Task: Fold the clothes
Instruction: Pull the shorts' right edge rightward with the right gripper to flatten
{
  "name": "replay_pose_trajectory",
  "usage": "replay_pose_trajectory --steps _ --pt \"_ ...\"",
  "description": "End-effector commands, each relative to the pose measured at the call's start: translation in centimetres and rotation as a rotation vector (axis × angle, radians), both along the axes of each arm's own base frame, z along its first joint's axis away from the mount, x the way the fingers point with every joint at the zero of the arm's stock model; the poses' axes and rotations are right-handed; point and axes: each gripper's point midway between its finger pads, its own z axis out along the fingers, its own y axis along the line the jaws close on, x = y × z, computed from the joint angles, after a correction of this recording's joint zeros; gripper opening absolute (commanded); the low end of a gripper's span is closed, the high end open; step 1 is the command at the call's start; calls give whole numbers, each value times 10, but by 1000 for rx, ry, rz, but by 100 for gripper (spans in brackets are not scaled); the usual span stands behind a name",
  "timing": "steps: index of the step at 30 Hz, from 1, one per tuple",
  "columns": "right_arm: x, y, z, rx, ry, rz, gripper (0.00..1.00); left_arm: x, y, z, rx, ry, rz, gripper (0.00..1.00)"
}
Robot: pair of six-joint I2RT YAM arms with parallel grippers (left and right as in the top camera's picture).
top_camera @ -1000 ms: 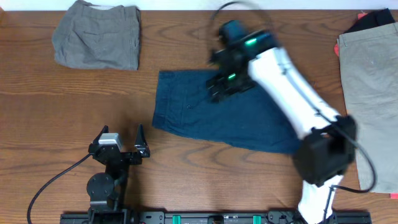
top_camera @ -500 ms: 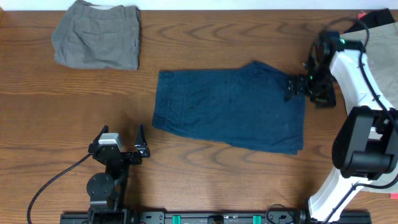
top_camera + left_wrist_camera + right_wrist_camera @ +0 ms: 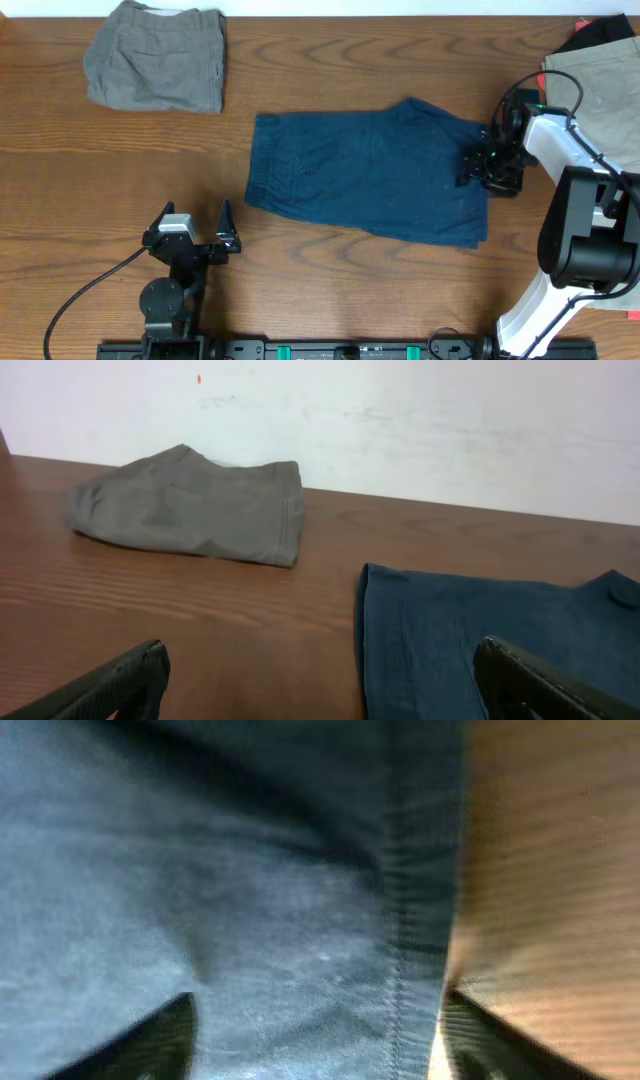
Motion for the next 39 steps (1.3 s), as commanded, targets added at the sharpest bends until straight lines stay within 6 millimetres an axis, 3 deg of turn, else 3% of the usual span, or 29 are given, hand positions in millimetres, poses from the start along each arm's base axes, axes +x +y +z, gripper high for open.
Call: replay_pose_trajectory --steps 1,7,15,22,26,31,34,35,36,38,39 --pt "-6 11 -7 31 15 1 42 -1 -4 -15 11 44 -22 98" --pt "6 8 -6 26 -30 -10 1 -1 -4 -15 11 44 -22 98" --pt "41 -16 26 -33 -118 -28 1 -1 -4 -15 11 44 -22 98" --pt "41 -47 42 -210 -89 -40 1 -1 -4 -15 11 44 -23 98" --pt "42 -39 43 -167 -90 -36 1 -1 -4 -15 11 44 -22 98" --pt "44 -46 44 -201 -96 -39 27 -1 -4 -15 11 44 -23 98" --pt "44 -48 47 -206 -95 -53 32 -1 -4 -15 11 44 -22 98" --pt "44 -49 49 -205 -92 -68 38 -1 -4 -15 11 44 -23 98" --pt "44 -48 52 -200 -89 -75 50 -1 -4 -15 11 44 -22 98" --pt "44 -42 58 -166 -83 -73 99 -1 -4 -15 11 44 -22 98" --pt "44 -36 63 -134 -79 -72 99 -1 -4 -15 11 44 -23 98"
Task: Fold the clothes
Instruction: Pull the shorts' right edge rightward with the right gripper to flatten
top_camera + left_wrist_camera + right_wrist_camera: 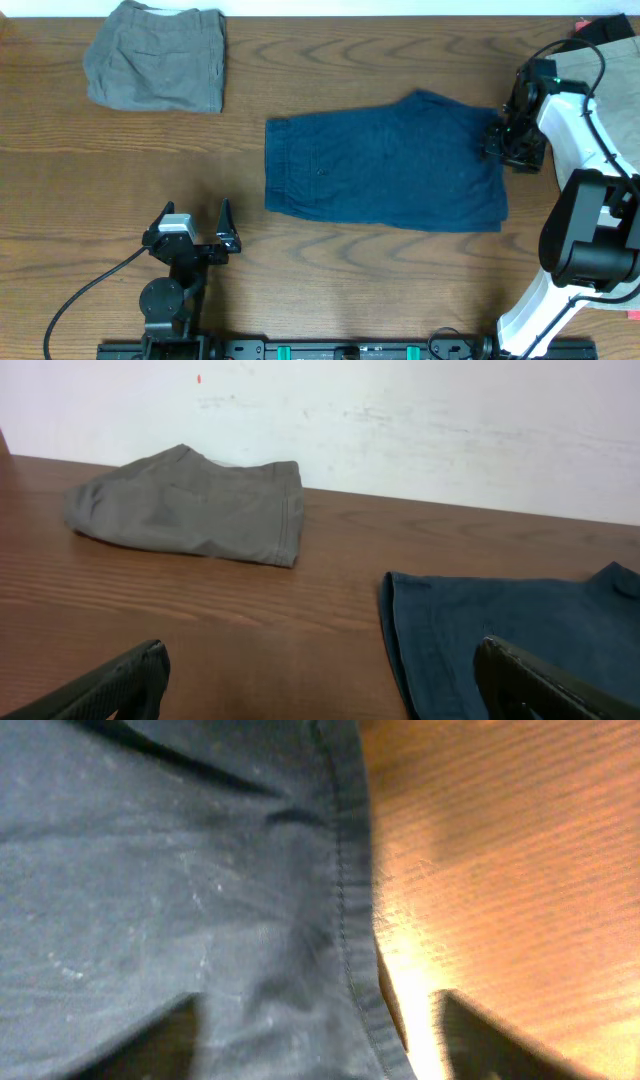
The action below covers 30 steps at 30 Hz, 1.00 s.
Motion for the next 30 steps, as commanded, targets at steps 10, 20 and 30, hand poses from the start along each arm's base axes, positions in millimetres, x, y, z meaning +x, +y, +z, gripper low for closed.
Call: replay_pose_trajectory --steps 10,20,30 --pt "16 42 30 244 -56 -6 99 -1 -4 -15 11 44 -23 98" --pt "17 35 32 265 -64 -32 99 -1 -4 -15 11 44 -23 98" --pt "17 35 32 264 -63 -30 99 -1 -4 -15 11 44 -22 98"
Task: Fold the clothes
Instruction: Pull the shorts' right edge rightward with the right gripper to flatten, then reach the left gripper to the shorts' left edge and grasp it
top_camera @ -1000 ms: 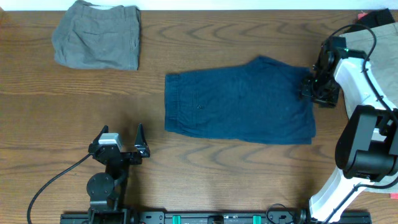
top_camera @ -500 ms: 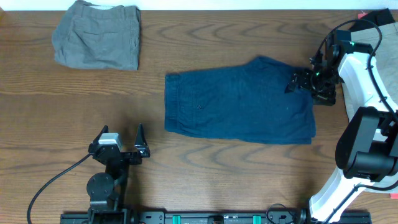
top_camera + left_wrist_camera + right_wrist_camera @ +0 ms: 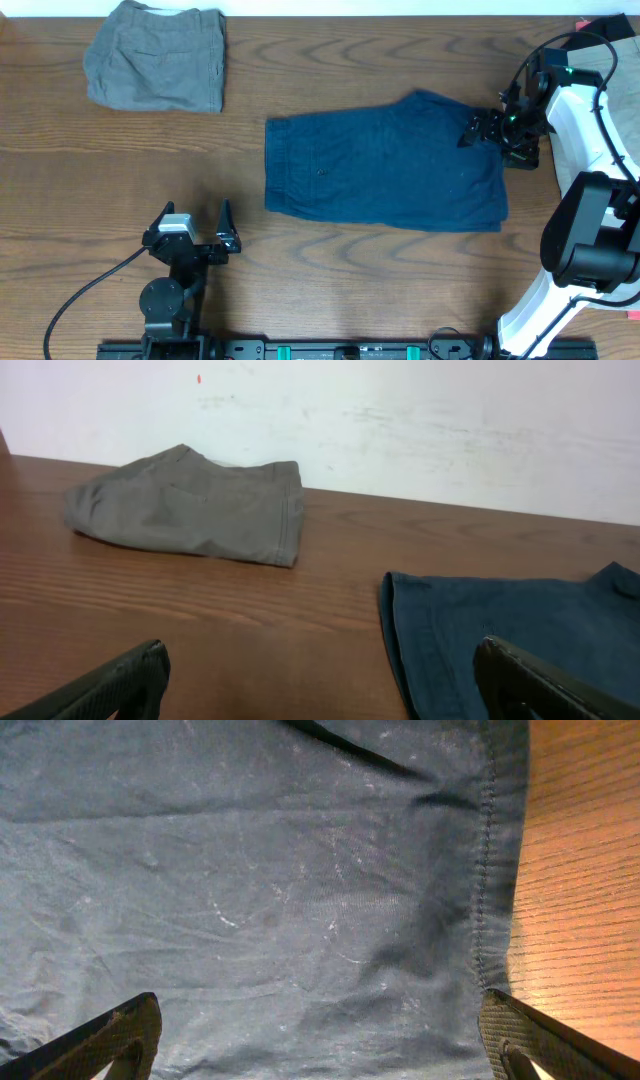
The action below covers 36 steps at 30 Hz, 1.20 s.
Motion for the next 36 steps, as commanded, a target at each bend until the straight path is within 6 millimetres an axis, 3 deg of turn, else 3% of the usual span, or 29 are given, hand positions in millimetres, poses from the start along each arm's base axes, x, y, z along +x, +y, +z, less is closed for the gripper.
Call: replay_pose_trajectory --steps 1,5,15,20,26,30,36 --pt "6 -2 6 10 -20 -20 99 -1 -4 -15 11 44 -23 98" --pt "6 -2 6 10 -20 -20 99 -1 -8 -14 -1 41 -47 98" --pt "6 -2 6 10 -20 -20 99 -10 -52 -5 -418 86 -260 98" --pt "6 -2 6 10 -20 -20 99 -20 -74 33 -419 -18 -428 98" --pt "6 -2 6 10 -20 -20 99 -25 -80 72 -352 -24 -467 98" --pt "6 -2 6 10 -20 -20 99 -15 -82 89 -277 92 -471 98" --pt "6 -2 6 10 -20 -20 99 27 -82 99 -231 481 -454 98"
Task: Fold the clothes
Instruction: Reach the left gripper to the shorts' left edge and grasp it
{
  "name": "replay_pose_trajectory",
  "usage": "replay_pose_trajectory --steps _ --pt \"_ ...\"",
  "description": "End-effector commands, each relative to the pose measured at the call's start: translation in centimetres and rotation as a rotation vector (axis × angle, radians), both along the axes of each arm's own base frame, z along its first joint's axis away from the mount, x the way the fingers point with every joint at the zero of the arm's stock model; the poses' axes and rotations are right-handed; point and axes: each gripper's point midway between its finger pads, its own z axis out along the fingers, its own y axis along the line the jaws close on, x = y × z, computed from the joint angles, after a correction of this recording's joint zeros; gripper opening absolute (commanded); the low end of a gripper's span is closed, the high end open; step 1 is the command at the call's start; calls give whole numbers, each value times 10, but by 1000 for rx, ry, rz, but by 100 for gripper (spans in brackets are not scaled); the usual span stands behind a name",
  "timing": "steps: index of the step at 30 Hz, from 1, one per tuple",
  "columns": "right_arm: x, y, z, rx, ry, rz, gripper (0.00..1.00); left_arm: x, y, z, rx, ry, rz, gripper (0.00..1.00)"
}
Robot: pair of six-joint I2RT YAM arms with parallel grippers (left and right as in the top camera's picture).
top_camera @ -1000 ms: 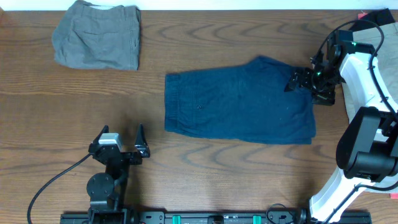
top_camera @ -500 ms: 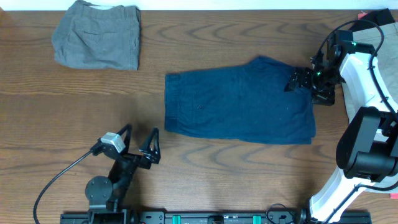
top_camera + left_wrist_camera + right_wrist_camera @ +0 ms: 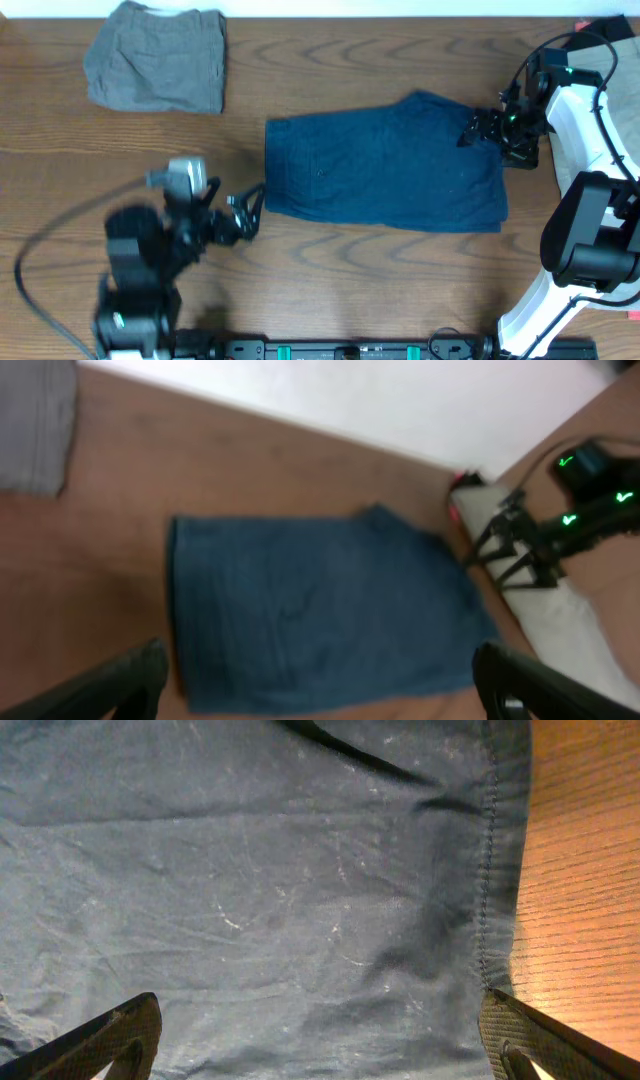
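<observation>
Dark blue shorts lie flat in the middle of the table, waistband to the left. My left gripper hovers open, blurred, just off the shorts' front-left corner; its wrist view looks down on the shorts with the left gripper wide apart and empty. Over the shorts' right hem hangs my right gripper, open. In its wrist view the blue cloth fills the frame, the stitched hem runs down the right, and the right gripper holds nothing.
A folded grey garment lies at the back left. A pile of beige and dark clothes sits at the right edge, behind my right arm. Bare wooden table runs along the front.
My left arm has left its parked place at the front and now stands higher, by the shorts' front-left corner, its camera looking down on them. The right gripper and shorts have not moved.
At first the shorts lay skewed, my right gripper low on their right edge. Then they lay further right and squared up, the gripper still at the hem. After that the right gripper was open above the hem. Now the left arm is at the shorts.
</observation>
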Motion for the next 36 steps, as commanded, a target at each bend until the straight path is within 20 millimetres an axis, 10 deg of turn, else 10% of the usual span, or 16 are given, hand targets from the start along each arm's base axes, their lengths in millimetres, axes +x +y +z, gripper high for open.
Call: replay_pose_trajectory --steps 1,15,36 --pt "4 -2 5 6 -13 -18 99 26 -4 12 80 144 -71 98" --pt "4 -2 5 6 -13 -18 99 91 -6 -76 68 588 -96 98" --pt "4 -2 5 6 -13 -18 99 93 4 -189 215 894 -12 98"
